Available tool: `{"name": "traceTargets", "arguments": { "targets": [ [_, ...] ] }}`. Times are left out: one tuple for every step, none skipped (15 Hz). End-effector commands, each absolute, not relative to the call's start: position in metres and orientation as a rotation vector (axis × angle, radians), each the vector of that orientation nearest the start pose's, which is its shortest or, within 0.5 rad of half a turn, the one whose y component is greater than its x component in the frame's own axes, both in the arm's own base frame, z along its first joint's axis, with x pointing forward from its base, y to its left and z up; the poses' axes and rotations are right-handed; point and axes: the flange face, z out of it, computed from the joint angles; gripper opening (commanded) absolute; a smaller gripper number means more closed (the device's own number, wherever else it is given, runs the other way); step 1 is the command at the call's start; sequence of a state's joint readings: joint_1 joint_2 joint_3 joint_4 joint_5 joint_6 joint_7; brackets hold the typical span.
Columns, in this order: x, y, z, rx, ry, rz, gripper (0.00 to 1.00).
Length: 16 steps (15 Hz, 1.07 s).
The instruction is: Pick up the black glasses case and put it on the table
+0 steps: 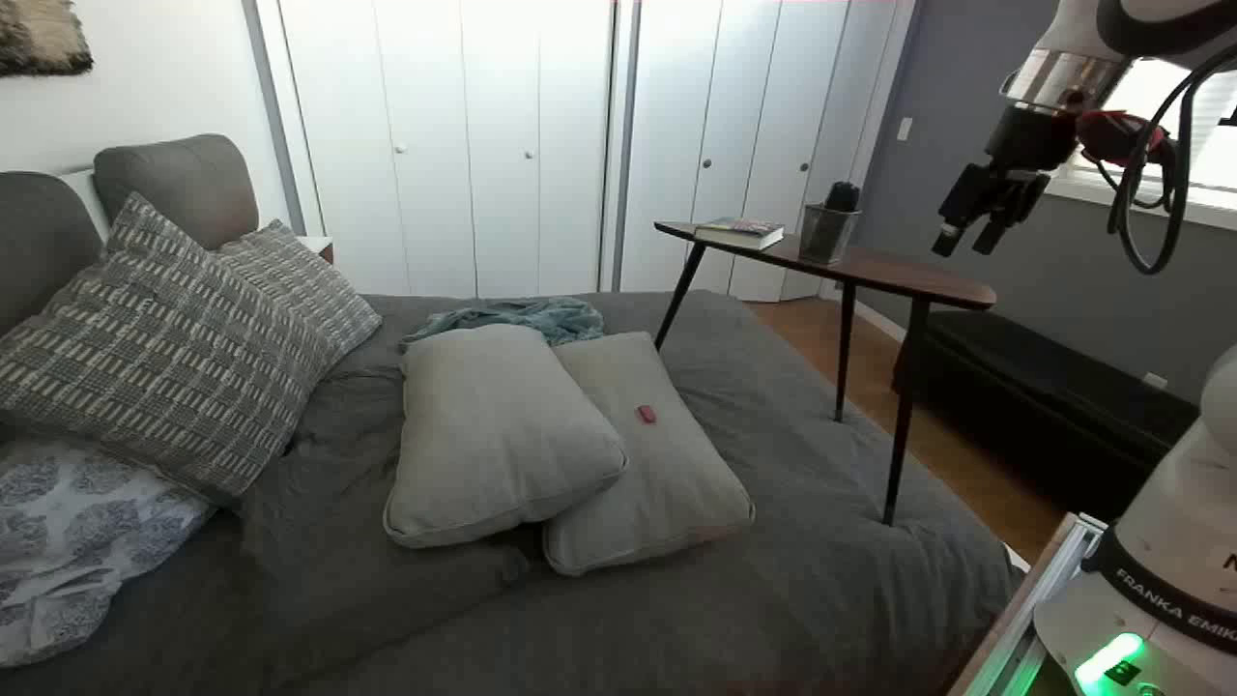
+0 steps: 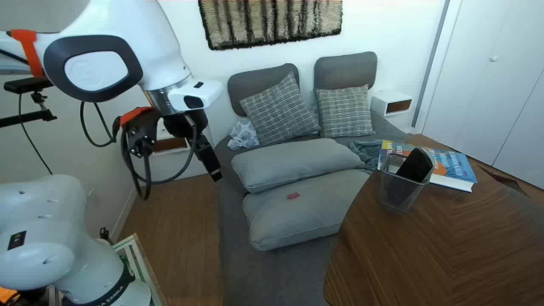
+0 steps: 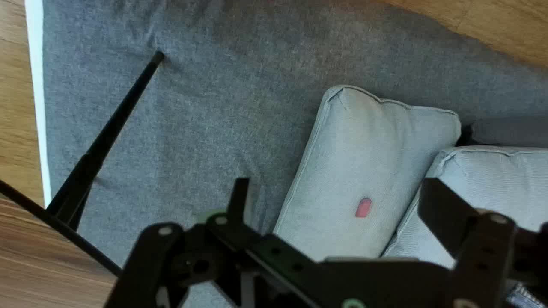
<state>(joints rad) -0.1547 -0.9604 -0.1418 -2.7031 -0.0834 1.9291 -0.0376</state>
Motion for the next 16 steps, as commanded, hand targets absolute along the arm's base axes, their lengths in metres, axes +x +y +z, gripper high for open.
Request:
{"name": "traceTargets", "arguments": {
  "targets": [
    [0.274,-0.093,0.506,-3.104,0.291,-0.289,1.0],
    [0.274,-0.093,0.506,-3.104,0.291,-0.289,1.0],
    [0.274,-0.093,0.506,-3.104,0.291,-0.289,1.0],
    [0.274,-0.093,0.506,-3.104,0.291,-0.289,1.0],
    [0.274,-0.093,0.506,-3.104,0.291,-0.289,1.0],
    [0.279,-0.093,0.509,-3.099,0.329,-0.339,1.0],
    [0.286,-0.092,0.516,-3.101,0.368,-0.442,1.0],
    [0.294,-0.091,0.524,-3.087,0.41,-0.545,1.0],
    [0.305,-0.089,0.534,-3.073,0.425,-0.649,1.0],
    [0.313,-0.088,0.542,-3.066,0.437,-0.749,1.0],
    [0.322,-0.087,0.551,-3.056,0.443,-0.853,1.0],
    [0.332,-0.086,0.56,-3.04,0.448,-0.957,1.0],
    [0.341,-0.087,0.566,-3.018,0.461,-1.054,1.0],
    [0.35,-0.09,0.573,-2.999,0.475,-1.15,1.0],
    [0.358,-0.094,0.579,-2.982,0.494,-1.241,1.0],
    [0.364,-0.103,0.585,-2.974,0.527,-1.317,1.0]
  ]
}}
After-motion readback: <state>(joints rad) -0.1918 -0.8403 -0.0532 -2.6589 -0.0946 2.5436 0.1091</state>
